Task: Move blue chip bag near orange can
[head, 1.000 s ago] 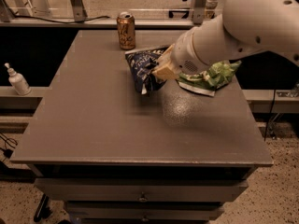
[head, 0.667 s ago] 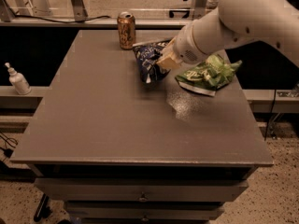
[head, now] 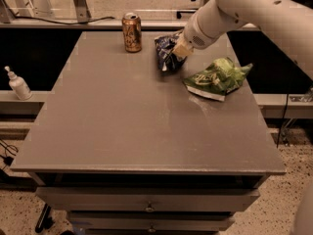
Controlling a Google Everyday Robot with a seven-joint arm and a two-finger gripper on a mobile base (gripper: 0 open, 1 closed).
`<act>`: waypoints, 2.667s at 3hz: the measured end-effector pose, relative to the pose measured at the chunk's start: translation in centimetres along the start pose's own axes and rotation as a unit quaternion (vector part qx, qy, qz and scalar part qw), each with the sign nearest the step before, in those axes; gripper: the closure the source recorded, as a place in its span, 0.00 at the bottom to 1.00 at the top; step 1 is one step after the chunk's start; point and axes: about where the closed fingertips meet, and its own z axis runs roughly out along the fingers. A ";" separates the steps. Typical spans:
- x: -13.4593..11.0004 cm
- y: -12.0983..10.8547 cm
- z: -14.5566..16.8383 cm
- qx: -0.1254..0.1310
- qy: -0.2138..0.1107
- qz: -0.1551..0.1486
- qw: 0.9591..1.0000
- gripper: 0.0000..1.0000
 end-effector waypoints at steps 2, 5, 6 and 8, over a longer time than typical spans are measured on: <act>-0.8 -4.0 3.3 0.017 0.010 0.006 1.000 1.00; -4.1 -5.0 5.8 0.017 -0.023 0.026 0.999 0.83; -5.2 -4.5 6.5 0.009 -0.033 0.030 0.999 0.58; -6.1 -4.1 6.6 0.002 -0.041 0.028 0.999 0.13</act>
Offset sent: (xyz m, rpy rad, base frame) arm 0.0782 0.0097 0.0034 -0.0064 -0.0391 -0.0548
